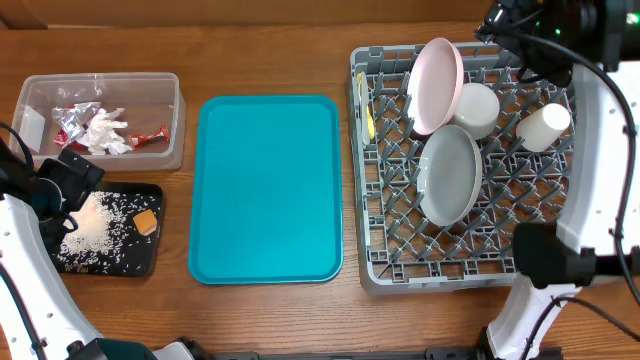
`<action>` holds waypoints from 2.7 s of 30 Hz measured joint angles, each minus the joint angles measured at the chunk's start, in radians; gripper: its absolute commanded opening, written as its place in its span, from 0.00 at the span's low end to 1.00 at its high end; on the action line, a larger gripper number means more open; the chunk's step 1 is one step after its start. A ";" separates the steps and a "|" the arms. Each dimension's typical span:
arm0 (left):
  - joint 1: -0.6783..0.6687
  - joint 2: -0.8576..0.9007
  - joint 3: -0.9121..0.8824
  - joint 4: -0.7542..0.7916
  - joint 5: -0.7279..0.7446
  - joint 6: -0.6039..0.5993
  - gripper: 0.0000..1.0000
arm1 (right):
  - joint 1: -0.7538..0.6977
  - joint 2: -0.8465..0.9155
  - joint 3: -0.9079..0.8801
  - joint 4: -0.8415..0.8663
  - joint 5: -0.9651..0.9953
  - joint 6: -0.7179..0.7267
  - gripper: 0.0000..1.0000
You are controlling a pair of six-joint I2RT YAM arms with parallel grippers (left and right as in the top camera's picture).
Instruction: Sort waste into correct bins and load items into the dishwasher rack
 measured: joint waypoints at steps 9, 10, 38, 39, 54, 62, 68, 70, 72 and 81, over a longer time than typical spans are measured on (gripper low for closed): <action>0.000 0.000 0.000 0.000 0.001 0.000 1.00 | 0.028 -0.334 -0.172 0.002 -0.041 -0.012 1.00; 0.000 0.000 0.000 0.000 0.001 0.000 1.00 | 0.028 -0.385 -0.222 0.003 -0.035 -0.008 1.00; 0.000 0.000 -0.001 0.000 0.000 0.002 1.00 | 0.028 -0.717 -0.670 -0.003 -0.071 0.041 1.00; 0.000 0.000 -0.001 0.000 0.000 0.002 1.00 | 0.028 -0.717 -0.670 -0.003 -0.070 0.035 1.00; 0.000 0.000 -0.002 0.001 0.002 0.003 1.00 | -0.073 -1.049 -1.207 0.452 -0.064 -0.039 1.00; 0.000 0.000 -0.002 0.001 0.003 0.003 1.00 | -0.078 -1.344 -1.766 0.920 -0.122 -0.121 1.00; 0.000 0.000 -0.002 0.000 0.004 0.003 1.00 | -0.078 -1.564 -2.131 1.239 -0.140 -0.139 1.00; 0.000 0.000 -0.002 0.000 0.004 0.003 1.00 | -0.078 -1.626 -2.243 1.343 -0.143 -0.141 1.00; 0.000 0.000 -0.002 0.000 0.004 0.003 1.00 | -0.079 -1.682 -2.353 1.429 -0.148 -0.144 1.00; 0.000 0.000 -0.002 0.000 0.004 0.003 1.00 | -0.079 -1.822 -2.621 1.651 -0.193 -0.145 1.00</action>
